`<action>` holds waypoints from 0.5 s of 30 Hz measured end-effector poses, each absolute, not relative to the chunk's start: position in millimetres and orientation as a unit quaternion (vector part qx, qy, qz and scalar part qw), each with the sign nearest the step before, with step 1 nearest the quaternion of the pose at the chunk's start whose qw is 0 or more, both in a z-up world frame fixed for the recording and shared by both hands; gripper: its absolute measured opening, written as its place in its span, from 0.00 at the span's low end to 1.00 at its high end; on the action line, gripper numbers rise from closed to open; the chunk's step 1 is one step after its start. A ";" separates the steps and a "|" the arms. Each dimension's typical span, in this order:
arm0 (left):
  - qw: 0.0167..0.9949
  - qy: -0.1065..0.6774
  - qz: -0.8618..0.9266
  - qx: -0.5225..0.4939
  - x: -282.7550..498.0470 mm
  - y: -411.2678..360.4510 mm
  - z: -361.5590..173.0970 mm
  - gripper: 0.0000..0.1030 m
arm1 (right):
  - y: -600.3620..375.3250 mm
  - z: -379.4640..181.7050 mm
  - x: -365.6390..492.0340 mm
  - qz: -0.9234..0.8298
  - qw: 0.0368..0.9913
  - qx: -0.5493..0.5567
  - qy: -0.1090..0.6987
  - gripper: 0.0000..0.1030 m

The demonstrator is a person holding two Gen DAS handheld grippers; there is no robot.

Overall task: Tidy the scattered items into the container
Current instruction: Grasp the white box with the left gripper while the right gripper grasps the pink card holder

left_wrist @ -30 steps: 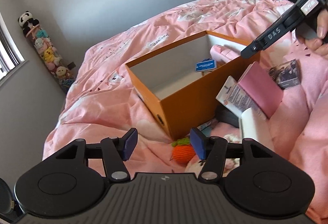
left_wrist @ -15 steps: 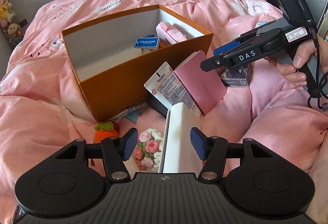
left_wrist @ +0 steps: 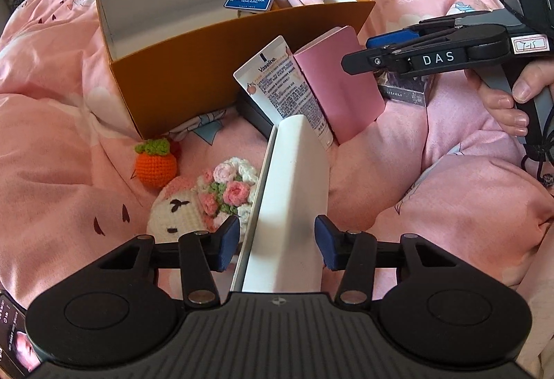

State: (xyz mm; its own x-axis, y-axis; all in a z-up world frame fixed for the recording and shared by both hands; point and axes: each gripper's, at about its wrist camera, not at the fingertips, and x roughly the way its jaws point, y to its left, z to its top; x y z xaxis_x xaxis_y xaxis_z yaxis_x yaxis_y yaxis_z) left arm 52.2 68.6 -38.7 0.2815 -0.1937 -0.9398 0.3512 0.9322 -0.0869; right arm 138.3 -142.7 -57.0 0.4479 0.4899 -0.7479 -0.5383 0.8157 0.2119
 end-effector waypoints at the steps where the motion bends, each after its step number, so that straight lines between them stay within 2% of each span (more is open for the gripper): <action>1: 0.794 0.580 -0.170 0.067 52.9 68.0 -39.6 0.55 | -143.0 -58.3 139.6 0.302 0.849 -0.028 0.432 0.57; 10: 0.779 0.602 -0.161 0.065 59.0 65.2 -44.7 0.51 | -145.2 -68.1 147.2 0.314 0.838 -0.012 0.447 0.58; 15: 0.775 0.604 -0.177 0.060 56.4 60.7 -36.1 0.39 | -144.7 -74.7 152.2 0.333 0.824 -0.008 0.459 0.59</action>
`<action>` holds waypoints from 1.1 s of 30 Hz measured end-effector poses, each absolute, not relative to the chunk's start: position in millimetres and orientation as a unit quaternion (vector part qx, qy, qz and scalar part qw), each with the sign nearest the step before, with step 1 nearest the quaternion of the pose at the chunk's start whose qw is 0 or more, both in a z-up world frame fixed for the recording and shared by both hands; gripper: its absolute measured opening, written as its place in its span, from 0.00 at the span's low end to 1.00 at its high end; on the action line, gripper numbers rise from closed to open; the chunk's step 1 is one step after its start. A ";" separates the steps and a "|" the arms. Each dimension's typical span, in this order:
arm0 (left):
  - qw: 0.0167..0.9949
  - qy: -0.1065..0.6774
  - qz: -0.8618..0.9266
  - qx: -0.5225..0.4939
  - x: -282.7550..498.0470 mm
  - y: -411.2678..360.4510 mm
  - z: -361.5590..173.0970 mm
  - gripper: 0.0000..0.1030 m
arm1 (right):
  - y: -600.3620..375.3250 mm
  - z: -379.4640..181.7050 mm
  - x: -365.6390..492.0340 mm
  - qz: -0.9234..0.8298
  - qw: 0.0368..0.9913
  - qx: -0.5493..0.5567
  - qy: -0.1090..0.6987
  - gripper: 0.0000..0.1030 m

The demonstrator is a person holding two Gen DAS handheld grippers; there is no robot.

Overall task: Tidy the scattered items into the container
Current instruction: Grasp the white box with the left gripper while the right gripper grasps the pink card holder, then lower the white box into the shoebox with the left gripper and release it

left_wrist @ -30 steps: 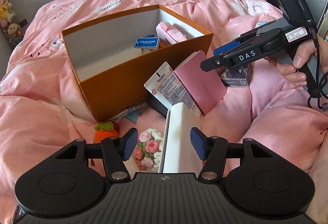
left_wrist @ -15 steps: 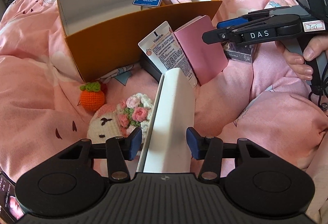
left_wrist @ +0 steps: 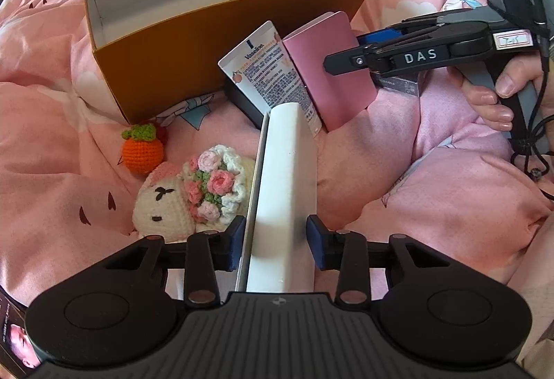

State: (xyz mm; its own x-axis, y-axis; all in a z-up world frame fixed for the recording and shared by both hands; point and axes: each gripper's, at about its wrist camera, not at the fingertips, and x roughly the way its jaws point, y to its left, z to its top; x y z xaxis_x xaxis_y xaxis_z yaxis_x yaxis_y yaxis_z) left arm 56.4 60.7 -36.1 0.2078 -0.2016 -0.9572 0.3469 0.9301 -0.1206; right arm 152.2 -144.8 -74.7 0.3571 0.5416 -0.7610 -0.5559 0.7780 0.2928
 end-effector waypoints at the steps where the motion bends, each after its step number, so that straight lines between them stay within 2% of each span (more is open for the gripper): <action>1: 0.774 0.604 -0.179 0.060 56.4 59.9 -34.7 0.39 | -144.4 -75.5 153.3 0.337 0.822 -0.008 0.459 0.61; 11: 0.770 0.612 -0.174 0.048 69.6 47.4 -52.3 0.39 | -141.8 -91.0 166.8 0.374 0.795 0.020 0.476 0.69; 25: 0.774 0.611 -0.155 0.063 70.5 33.8 -63.4 0.39 | -140.2 -52.9 136.0 0.403 0.801 -0.041 0.441 0.43; 29: 0.783 0.597 -0.158 0.067 64.5 31.7 -59.8 0.32 | -142.3 -47.7 128.4 0.403 0.804 -0.057 0.433 0.36; 33: 0.794 0.587 -0.152 0.052 58.5 39.1 -50.8 0.32 | -149.6 -39.5 122.6 0.401 0.810 -0.058 0.424 0.26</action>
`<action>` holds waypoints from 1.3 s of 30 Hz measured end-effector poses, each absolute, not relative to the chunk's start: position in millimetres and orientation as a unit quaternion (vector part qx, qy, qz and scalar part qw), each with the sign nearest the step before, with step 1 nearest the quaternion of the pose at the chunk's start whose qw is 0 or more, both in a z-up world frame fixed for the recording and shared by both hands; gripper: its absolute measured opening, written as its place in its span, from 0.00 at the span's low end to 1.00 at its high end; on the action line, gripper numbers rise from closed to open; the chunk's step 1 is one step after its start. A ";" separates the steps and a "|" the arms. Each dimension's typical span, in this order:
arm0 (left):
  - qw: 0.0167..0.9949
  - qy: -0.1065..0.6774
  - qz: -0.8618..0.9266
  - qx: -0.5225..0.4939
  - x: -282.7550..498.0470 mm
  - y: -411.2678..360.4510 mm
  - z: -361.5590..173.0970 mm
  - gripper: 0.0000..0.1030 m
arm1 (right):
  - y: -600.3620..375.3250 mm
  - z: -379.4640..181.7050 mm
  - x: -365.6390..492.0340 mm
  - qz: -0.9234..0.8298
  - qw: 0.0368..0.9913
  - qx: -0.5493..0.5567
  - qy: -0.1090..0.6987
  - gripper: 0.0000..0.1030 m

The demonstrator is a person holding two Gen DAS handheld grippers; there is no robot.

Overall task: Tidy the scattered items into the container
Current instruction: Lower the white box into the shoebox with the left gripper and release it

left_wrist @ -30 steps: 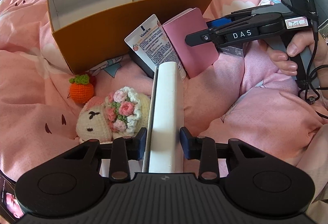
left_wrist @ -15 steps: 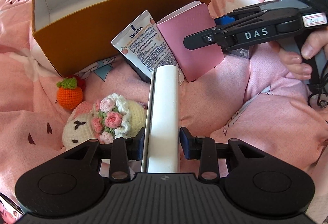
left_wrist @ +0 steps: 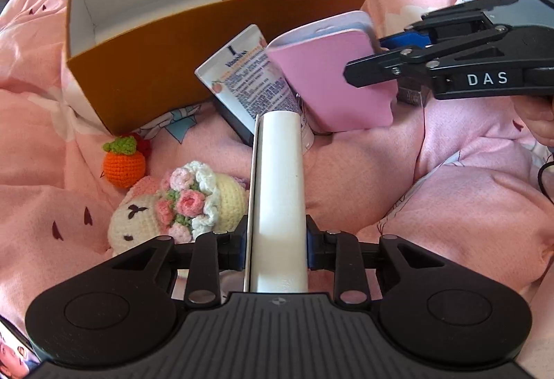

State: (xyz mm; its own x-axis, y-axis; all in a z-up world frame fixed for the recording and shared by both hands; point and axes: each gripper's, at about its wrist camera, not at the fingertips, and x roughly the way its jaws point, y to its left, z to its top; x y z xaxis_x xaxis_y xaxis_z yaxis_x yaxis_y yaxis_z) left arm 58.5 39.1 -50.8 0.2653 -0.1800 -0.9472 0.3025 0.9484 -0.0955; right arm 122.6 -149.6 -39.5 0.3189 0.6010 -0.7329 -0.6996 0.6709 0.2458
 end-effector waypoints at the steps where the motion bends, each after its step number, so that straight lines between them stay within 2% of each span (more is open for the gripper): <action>1: 0.796 0.585 -0.151 0.046 57.3 41.3 -48.8 0.32 | -152.3 -36.1 122.2 0.403 0.811 -0.055 0.421 0.21; 13: 0.833 0.527 -0.160 -0.054 48.3 69.6 11.0 0.32 | -173.3 9.4 132.4 0.403 0.829 -0.005 0.387 0.20; 25: 0.883 0.433 -0.137 -0.119 117.6 95.6 62.6 0.32 | -169.5 44.4 174.5 0.377 0.863 0.025 0.337 0.20; 31: 0.893 0.410 -0.120 -0.144 163.2 101.2 61.9 0.32 | -157.6 42.8 199.3 0.359 0.871 0.036 0.332 0.20; 39: 0.889 0.422 -0.064 -0.164 220.0 118.5 20.3 0.32 | -136.4 25.6 229.3 0.361 0.865 0.049 0.344 0.20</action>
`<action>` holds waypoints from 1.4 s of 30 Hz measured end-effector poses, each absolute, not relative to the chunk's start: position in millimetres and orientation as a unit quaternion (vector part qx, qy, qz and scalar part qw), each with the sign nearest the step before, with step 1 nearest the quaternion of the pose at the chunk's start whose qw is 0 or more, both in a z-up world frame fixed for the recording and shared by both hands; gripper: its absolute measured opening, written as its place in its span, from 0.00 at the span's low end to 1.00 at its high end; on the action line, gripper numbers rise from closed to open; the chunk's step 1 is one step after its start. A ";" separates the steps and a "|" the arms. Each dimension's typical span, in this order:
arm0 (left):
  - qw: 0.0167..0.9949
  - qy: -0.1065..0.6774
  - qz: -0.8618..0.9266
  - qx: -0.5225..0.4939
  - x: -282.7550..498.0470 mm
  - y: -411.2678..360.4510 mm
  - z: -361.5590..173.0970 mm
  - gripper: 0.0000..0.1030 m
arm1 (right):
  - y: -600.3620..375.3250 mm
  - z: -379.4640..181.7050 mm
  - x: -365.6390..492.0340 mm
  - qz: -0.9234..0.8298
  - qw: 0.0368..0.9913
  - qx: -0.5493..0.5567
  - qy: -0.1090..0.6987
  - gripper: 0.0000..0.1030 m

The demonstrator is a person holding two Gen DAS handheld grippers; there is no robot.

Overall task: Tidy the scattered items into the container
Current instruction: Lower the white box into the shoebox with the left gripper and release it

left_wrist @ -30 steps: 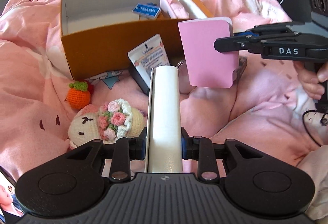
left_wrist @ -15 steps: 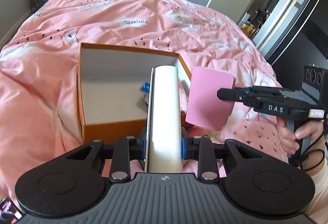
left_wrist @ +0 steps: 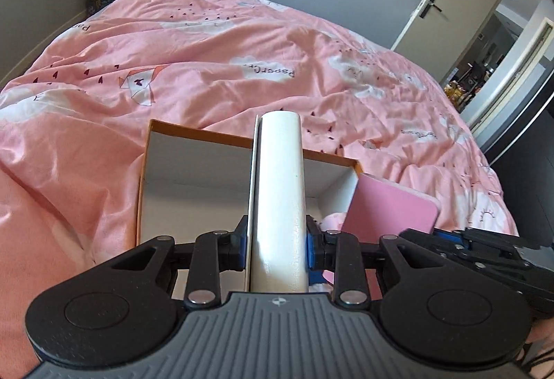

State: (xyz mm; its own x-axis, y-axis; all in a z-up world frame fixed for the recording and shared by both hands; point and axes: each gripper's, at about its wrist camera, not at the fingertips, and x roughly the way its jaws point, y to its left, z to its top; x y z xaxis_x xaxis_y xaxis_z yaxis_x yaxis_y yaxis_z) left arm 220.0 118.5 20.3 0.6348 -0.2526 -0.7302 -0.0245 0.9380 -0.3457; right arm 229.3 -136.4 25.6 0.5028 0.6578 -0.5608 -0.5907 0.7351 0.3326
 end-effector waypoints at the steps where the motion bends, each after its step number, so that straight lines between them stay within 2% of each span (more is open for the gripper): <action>1: 0.887 0.429 -0.057 -0.163 226.5 121.3 12.1 0.32 | -133.1 21.9 233.1 0.363 0.863 0.049 0.347 0.20; 12: 0.855 0.505 -0.019 -0.117 251.1 111.4 -50.4 0.32 | -98.9 -30.8 269.1 0.365 0.826 0.065 0.424 0.20; 32: 0.778 0.559 -0.021 -0.286 283.4 101.7 -107.0 0.32 | -125.0 -30.8 278.5 0.331 0.838 0.093 0.423 0.20; 42: 0.761 0.588 -0.007 -0.273 285.0 98.6 -108.2 0.33 | -131.0 -30.4 275.1 0.327 0.841 0.086 0.422 0.20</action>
State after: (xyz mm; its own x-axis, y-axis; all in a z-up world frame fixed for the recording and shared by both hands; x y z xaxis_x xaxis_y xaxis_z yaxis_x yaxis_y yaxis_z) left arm 285.0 98.6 -108.2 0.3080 -0.3325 -0.8914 -0.3099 0.8508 -0.4244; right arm 275.1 -131.0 -30.4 0.4298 0.6235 -0.6531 -0.4783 0.7707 0.4210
